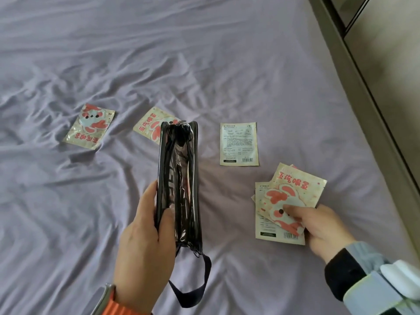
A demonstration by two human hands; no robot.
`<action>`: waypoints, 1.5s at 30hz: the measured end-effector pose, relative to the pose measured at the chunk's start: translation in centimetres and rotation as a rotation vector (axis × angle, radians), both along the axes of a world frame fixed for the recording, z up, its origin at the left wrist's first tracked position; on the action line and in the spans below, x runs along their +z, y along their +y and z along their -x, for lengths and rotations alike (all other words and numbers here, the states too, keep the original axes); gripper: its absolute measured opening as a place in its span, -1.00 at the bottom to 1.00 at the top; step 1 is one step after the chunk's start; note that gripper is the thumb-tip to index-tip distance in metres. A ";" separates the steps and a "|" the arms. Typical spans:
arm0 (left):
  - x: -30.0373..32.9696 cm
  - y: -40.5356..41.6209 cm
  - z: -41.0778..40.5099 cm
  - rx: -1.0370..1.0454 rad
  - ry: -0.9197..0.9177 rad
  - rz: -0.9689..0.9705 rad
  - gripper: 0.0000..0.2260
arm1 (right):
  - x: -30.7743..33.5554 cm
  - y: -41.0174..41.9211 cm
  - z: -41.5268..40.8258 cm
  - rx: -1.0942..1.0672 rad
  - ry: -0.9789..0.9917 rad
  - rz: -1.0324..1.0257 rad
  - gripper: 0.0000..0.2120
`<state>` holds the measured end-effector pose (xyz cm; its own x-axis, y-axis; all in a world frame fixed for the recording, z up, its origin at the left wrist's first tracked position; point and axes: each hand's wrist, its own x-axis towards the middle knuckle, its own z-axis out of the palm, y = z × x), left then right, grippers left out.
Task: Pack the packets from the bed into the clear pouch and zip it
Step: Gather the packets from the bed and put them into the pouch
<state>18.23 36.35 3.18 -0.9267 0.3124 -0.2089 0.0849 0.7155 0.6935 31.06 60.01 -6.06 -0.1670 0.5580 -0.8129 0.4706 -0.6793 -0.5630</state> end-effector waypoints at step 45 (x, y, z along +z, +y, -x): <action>3.1 -8.3 12.6 0.111 0.146 0.029 -0.58 | -1.8 -0.5 16.4 0.362 -0.261 -0.608 -0.43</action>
<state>5.65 28.06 6.28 -0.9762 0.2026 -0.0772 0.1025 0.7453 0.6589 14.69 59.46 -7.85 -0.2691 0.8681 -0.4171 0.7751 -0.0618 -0.6288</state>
